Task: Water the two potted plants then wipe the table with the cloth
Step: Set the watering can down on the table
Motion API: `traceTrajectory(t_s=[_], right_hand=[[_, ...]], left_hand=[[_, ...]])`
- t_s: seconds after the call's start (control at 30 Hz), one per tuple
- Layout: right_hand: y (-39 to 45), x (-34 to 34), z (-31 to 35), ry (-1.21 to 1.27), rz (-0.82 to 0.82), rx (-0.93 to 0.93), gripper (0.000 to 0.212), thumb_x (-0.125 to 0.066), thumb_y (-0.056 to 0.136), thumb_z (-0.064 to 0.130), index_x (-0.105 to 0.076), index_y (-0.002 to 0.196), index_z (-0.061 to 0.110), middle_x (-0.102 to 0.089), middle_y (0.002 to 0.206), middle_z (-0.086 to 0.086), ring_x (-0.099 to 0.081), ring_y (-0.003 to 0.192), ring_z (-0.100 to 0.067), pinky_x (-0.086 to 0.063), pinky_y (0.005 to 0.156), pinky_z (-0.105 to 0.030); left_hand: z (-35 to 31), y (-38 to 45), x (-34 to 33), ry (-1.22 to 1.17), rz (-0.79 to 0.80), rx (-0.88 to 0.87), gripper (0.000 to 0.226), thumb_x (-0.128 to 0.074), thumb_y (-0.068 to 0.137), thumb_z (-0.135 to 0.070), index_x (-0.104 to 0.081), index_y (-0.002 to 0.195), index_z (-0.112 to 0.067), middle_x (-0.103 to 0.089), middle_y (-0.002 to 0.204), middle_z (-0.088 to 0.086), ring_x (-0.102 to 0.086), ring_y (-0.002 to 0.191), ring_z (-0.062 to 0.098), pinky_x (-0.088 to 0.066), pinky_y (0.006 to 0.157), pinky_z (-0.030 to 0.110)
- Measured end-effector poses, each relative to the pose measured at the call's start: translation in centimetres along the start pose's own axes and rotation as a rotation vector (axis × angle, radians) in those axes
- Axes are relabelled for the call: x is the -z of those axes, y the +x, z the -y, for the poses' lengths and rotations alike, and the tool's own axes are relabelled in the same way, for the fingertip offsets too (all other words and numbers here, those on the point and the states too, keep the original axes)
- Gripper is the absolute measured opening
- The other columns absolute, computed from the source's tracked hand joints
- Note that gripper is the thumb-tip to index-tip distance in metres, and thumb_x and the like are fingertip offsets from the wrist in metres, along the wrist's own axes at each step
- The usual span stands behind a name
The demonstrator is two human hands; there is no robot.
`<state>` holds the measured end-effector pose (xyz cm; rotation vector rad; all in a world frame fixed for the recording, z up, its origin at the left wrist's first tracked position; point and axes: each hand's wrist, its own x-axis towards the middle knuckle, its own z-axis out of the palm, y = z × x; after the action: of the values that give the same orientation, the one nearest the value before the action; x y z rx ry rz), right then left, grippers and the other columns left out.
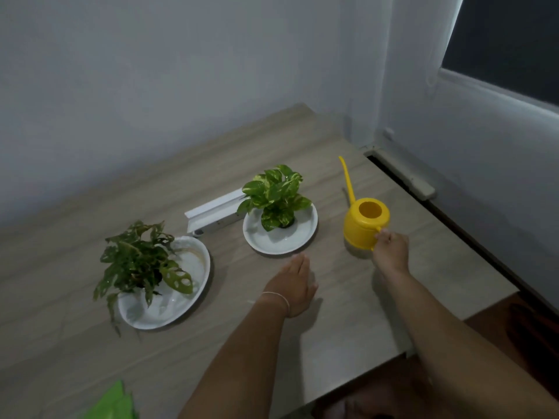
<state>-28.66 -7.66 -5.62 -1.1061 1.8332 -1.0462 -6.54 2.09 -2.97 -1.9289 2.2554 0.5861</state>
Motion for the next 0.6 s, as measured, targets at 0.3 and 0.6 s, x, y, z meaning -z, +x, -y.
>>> traceTrajectory(t_s=[0.3,0.6], right_hand=[[4.8,-0.8,-0.9,-0.113,-0.007,-0.023,0.045,-0.037,0.108,0.023,-0.068,0.106,-0.01,-0.053,0.129,-0.03,-0.057,0.108,-0.043,-0.041,0.096,-0.036],[5.7,-1.3,-2.0,-0.144,0.016,-0.024,0.046,-0.032,0.11,0.021,-0.065,0.112,-0.011,-0.046,0.136,-0.029,-0.054,0.115,-0.041,-0.034,0.099,-0.031]], left_hand=[[-2.2,4.3,0.7,-0.012,-0.055,0.006,0.07,-0.031,0.105,-0.038,-0.001,0.156,0.0,0.001,0.165,0.018,-0.001,0.153,0.03,-0.004,0.123,0.038],[-3.0,6.0,-0.6,-0.053,-0.082,0.047,0.072,-0.031,0.105,-0.04,-0.001,0.156,0.001,0.001,0.165,0.019,-0.002,0.153,0.031,-0.004,0.124,0.038]])
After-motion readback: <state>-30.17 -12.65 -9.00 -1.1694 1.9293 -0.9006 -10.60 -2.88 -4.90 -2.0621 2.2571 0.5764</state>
